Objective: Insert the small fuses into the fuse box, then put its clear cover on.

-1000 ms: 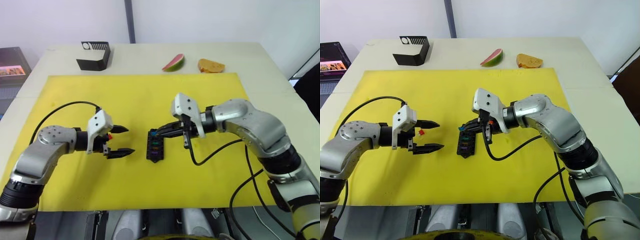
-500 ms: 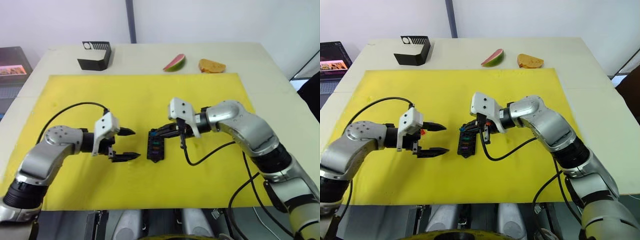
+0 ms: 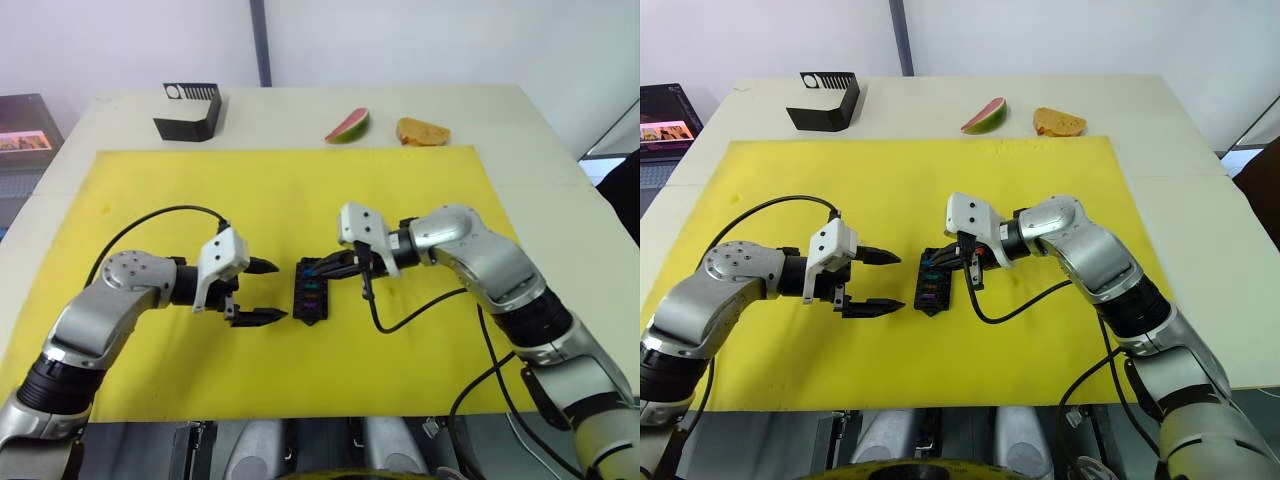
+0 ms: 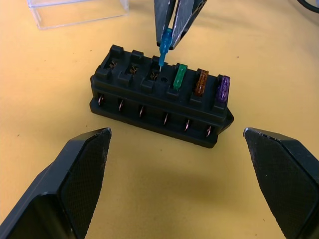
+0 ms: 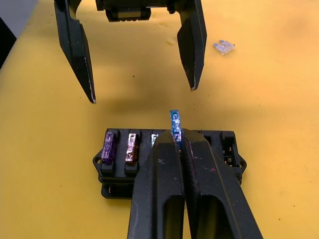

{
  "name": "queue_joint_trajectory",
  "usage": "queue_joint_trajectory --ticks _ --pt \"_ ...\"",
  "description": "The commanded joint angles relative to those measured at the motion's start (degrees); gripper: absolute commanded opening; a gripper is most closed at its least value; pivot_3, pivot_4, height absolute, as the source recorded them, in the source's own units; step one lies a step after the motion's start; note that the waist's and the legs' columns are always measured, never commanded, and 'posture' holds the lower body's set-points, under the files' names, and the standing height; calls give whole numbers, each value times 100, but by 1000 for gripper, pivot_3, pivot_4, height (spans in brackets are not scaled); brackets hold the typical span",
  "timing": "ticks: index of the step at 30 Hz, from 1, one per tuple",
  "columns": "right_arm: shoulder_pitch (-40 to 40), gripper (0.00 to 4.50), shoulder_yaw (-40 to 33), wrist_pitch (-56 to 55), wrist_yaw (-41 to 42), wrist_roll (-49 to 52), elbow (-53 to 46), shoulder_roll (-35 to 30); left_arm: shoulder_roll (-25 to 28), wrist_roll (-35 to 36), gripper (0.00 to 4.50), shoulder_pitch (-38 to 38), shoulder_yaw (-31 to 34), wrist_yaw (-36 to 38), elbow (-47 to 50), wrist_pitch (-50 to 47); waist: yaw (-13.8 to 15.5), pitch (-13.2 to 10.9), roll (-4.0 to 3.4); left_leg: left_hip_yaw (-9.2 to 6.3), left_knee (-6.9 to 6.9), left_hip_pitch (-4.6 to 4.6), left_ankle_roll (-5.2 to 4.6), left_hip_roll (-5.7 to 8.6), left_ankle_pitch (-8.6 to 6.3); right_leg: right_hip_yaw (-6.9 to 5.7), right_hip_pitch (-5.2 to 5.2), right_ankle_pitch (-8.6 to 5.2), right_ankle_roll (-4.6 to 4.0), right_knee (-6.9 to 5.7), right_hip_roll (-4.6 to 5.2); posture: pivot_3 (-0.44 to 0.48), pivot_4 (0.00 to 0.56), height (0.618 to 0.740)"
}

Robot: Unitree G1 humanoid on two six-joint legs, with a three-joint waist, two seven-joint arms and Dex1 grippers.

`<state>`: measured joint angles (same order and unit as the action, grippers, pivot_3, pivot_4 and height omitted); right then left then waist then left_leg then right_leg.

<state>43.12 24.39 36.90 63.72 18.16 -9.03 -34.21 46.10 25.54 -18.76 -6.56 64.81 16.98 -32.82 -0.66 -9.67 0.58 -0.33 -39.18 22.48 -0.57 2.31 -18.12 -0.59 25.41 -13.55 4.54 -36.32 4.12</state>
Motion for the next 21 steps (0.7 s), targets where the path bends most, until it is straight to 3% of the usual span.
queue_joint_trajectory --ticks 1,21 --pt "31 0 -45 -151 65 -101 36 59 14 15 4477 -71 47 -10 176 51 -1 0 0 0 0 0 0 0 0 0 0 0 0 -1 0 0 150 740" --pt "-63 0 -112 -64 237 -259 47 132 22 -8 4477 19 59 -77 231 58 0 0 0 0 -1 -1 6 0 3 0 0 0 0 -3 -2 0 150 740"
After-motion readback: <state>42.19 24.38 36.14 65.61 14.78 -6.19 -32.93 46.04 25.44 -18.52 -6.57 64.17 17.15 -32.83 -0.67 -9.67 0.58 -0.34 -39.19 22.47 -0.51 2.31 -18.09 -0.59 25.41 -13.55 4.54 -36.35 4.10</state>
